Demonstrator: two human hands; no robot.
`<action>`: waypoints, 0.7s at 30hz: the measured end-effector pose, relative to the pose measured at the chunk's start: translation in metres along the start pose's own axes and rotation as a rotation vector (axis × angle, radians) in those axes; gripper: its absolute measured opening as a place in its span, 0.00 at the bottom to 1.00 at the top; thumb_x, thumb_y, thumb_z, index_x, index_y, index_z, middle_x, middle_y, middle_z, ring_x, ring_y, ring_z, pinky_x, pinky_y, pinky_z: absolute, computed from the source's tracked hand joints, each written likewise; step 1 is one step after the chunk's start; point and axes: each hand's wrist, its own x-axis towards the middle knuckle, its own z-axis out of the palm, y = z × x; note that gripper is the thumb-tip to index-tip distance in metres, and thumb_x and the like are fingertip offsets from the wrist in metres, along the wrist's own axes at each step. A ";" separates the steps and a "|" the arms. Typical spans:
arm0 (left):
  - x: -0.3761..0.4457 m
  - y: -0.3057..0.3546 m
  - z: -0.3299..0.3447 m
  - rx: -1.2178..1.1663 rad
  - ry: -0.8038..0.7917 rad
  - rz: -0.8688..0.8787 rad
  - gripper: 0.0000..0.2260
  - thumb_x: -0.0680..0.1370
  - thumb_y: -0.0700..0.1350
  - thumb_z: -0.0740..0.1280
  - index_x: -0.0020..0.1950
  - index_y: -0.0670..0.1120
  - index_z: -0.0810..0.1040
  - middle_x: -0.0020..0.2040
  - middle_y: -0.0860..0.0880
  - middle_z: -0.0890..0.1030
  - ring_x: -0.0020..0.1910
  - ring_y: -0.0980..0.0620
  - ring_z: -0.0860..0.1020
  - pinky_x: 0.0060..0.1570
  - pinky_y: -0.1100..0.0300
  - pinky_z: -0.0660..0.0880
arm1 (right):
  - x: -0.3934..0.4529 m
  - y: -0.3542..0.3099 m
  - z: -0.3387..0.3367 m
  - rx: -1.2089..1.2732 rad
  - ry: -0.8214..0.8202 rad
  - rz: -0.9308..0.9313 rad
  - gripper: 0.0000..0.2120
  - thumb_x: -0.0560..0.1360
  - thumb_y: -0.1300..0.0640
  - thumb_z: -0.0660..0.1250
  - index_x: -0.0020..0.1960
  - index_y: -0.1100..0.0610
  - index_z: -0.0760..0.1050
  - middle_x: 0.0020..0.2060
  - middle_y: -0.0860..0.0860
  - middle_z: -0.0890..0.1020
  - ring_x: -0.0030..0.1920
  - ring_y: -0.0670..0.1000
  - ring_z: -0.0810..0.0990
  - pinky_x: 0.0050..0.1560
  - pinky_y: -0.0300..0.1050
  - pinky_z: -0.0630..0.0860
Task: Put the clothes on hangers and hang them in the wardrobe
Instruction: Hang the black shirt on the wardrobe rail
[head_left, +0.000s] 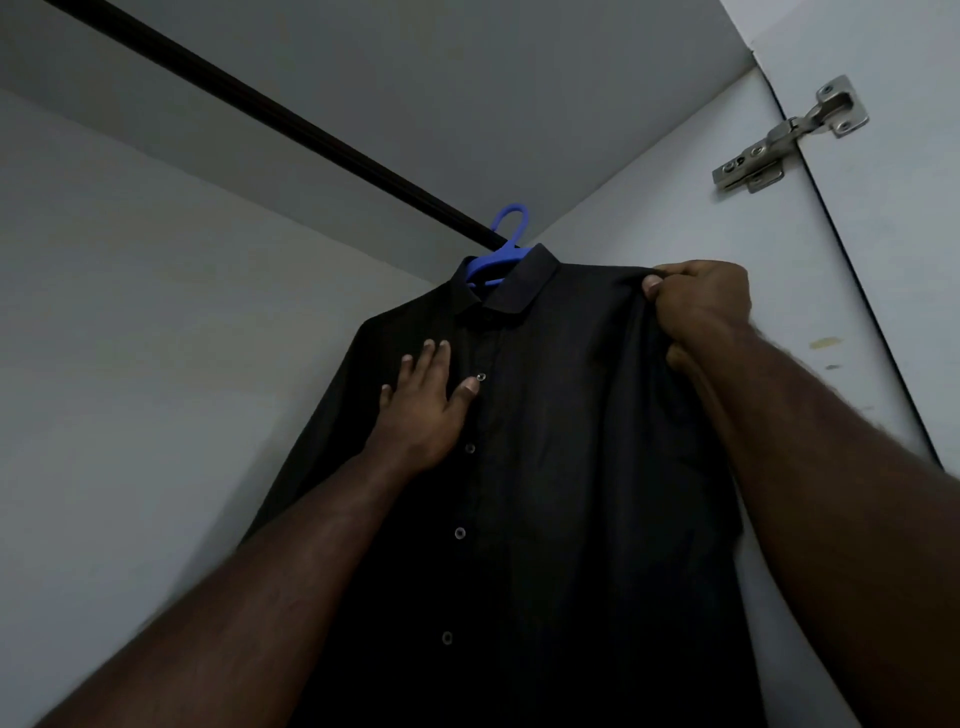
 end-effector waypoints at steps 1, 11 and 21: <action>0.002 0.002 0.002 0.002 -0.010 0.008 0.30 0.85 0.59 0.51 0.83 0.51 0.45 0.83 0.52 0.43 0.81 0.49 0.42 0.77 0.42 0.42 | 0.004 0.001 0.002 -0.012 0.008 0.004 0.08 0.74 0.60 0.73 0.53 0.55 0.85 0.49 0.51 0.85 0.49 0.51 0.82 0.51 0.37 0.75; -0.002 0.003 0.026 -0.017 -0.063 0.036 0.29 0.85 0.59 0.51 0.83 0.52 0.45 0.83 0.53 0.44 0.81 0.51 0.43 0.77 0.43 0.42 | 0.008 0.020 0.010 -0.138 -0.069 0.006 0.10 0.73 0.57 0.74 0.53 0.55 0.85 0.50 0.53 0.85 0.52 0.54 0.82 0.59 0.48 0.80; -0.042 0.024 0.050 -0.140 -0.096 0.048 0.28 0.85 0.56 0.54 0.83 0.52 0.49 0.83 0.54 0.48 0.81 0.51 0.47 0.78 0.44 0.45 | -0.010 -0.004 -0.036 -0.381 -0.301 -0.012 0.19 0.71 0.49 0.78 0.54 0.62 0.81 0.49 0.56 0.84 0.49 0.56 0.83 0.54 0.53 0.82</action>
